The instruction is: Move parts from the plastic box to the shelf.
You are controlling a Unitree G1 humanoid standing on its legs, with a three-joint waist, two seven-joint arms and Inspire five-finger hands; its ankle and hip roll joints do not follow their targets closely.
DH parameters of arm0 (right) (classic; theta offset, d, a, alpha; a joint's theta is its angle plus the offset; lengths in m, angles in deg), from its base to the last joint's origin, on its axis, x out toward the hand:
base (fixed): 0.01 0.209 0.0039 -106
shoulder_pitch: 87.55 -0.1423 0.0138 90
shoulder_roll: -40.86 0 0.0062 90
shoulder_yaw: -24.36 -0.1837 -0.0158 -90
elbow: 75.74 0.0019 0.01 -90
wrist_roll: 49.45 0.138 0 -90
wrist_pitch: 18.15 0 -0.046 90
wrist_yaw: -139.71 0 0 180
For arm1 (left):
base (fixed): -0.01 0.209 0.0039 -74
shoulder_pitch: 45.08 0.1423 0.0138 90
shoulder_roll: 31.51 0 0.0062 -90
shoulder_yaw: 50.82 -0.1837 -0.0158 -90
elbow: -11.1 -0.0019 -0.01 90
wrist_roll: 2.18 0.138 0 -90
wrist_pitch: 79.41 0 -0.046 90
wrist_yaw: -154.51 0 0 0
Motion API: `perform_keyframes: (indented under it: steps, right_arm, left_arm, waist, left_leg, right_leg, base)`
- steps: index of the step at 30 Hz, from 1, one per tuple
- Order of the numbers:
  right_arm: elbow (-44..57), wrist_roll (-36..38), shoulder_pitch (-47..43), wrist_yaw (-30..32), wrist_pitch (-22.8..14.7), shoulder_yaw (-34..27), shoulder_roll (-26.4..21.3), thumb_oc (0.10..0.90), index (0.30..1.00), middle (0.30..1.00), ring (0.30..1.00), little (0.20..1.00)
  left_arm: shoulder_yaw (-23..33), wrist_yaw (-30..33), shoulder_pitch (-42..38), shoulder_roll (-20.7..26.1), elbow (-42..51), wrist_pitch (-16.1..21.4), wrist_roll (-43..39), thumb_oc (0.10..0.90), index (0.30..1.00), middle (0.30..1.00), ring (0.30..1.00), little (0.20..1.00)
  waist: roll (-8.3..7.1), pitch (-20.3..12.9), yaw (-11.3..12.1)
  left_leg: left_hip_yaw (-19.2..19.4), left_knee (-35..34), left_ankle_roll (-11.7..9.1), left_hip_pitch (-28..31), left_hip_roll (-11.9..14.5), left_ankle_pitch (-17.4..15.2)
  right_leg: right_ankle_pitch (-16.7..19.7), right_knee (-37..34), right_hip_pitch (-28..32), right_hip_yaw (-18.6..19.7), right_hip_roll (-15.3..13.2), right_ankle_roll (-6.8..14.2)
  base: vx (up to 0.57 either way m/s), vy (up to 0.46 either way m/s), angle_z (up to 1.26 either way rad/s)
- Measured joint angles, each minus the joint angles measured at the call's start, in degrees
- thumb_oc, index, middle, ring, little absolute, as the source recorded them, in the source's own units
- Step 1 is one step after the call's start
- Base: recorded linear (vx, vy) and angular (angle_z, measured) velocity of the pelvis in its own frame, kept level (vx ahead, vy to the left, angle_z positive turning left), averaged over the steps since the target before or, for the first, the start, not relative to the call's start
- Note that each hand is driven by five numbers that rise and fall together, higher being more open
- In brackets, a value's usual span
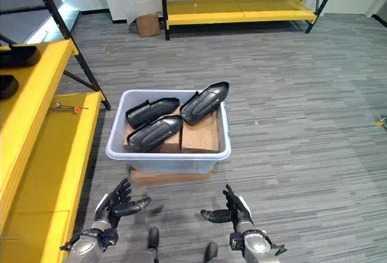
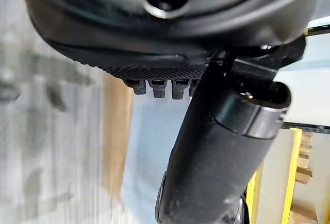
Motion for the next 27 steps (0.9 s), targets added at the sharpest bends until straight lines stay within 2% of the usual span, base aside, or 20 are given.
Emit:
perform_keyframes:
  steps: [1,5,10,16,27]
  right_arm:
    - [0.0,-0.7,0.0,-0.1,0.1,0.4,1.2,0.900,1.000,1.000,1.000,1.000]
    - [0.2,-1.6,0.3,-1.2,0.2,1.6,3.1,0.900,1.000,1.000,1.000,1.000]
    - [0.2,-1.6,0.4,-1.1,0.4,1.4,3.2,0.900,1.000,1.000,1.000,1.000]
    - [0.8,-1.7,0.6,-0.8,0.4,1.4,1.4,0.900,1.000,1.000,1.000,1.000]
    - [12.8,-1.6,-1.1,1.2,-0.1,1.1,-1.5,0.900,1.000,1.000,1.000,1.000]
  left_arm:
    - [0.0,0.0,0.0,1.1,0.1,0.0,0.1,0.900,1.000,1.000,1.000,1.000]
    - [0.6,0.0,0.2,2.4,0.9,0.0,0.3,0.900,1.000,1.000,1.000,1.000]
    - [0.7,0.0,1.1,2.3,1.5,0.0,0.6,0.900,1.000,1.000,1.000,1.000]
    - [0.5,-0.1,3.2,1.9,1.6,0.0,0.7,0.900,1.000,1.000,1.000,1.000]
    - [-0.4,-0.1,5.6,1.6,1.8,-0.1,0.6,0.900,1.000,1.000,1.000,1.000]
  waist:
    - [-0.42,0.1,0.0]
    - [-1.56,-0.2,-0.1]
    - [-3.48,-1.3,-0.3]
    - [-3.57,-1.4,-0.5]
    - [-2.95,-1.6,-0.7]
  left_leg:
    - [0.7,-0.1,1.0,0.4,-1.1,-0.2]
    - [2.8,-0.1,2.5,1.5,-3.5,-0.9]
    - [3.1,-0.1,2.3,1.7,-2.9,-0.9]
    - [3.4,-0.1,1.3,2.3,-1.1,-1.4]
    - [3.5,-0.1,0.5,0.3,-0.2,-0.8]
  right_leg:
    - [0.8,0.5,-0.2,0.7,-1.4,1.8]
    - [1.1,0.2,0.1,2.2,-3.9,3.1]
    - [1.3,-1.4,0.8,2.3,-3.2,3.5]
    - [1.7,-4.4,2.1,2.5,-1.3,3.2]
    - [2.5,-4.5,0.2,2.4,-0.3,2.5]
  base:
    - [0.06,0.219,-0.31]
    - [0.04,0.096,-0.17]
    - [0.04,0.008,-0.06]
    - [0.04,-0.033,-0.07]
    - [0.00,-0.005,-0.01]
